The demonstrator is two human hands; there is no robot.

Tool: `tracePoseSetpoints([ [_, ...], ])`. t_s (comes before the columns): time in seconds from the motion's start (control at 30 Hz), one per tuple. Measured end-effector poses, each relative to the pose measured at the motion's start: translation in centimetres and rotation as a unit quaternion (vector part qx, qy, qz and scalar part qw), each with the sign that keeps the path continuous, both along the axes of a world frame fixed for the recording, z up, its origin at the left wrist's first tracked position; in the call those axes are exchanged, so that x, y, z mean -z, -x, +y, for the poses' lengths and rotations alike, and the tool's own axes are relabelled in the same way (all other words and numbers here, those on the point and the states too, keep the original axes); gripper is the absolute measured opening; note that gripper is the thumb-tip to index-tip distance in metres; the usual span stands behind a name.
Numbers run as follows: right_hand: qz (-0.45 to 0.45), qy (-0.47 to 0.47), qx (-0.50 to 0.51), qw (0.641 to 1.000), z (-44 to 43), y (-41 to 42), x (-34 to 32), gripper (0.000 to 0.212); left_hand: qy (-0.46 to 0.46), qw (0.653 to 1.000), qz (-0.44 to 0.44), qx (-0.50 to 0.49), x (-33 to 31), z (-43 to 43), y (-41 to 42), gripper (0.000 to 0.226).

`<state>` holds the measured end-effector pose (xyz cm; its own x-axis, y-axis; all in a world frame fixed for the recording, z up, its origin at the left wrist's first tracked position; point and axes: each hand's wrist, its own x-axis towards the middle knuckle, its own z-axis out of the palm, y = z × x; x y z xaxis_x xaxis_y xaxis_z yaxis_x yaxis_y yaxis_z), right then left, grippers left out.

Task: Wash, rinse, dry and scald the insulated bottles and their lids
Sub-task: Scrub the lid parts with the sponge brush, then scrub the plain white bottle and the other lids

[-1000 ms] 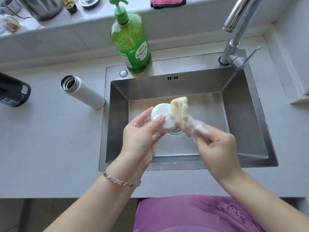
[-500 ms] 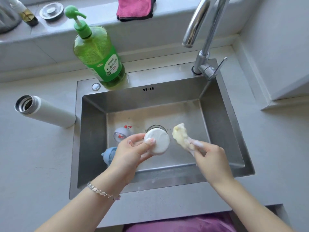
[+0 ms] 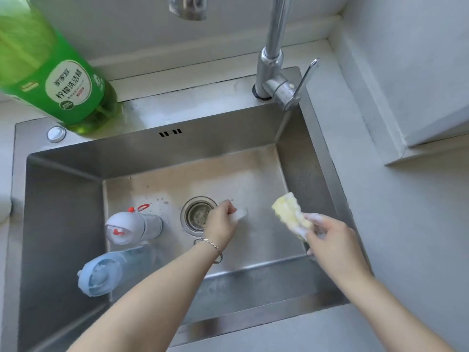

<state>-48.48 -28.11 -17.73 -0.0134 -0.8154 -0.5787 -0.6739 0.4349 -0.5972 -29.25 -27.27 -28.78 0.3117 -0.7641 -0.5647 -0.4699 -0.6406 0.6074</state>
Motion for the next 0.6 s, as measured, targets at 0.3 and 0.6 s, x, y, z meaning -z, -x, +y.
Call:
tracePoseSetpoints([
  [0.3, 0.016, -0.030, -0.035, 0.999, -0.3, -0.4, 1.1, 0.028, -0.051, 0.996, 0.015, 0.078, 1.7, 3.0, -0.7, 0.034],
  [0.6, -0.013, -0.030, -0.203, 0.979, 1.6, -9.7, -4.3, 0.012, 0.028, 0.998, 0.038, -0.046, -13.1, 10.1, -8.9, 0.012],
])
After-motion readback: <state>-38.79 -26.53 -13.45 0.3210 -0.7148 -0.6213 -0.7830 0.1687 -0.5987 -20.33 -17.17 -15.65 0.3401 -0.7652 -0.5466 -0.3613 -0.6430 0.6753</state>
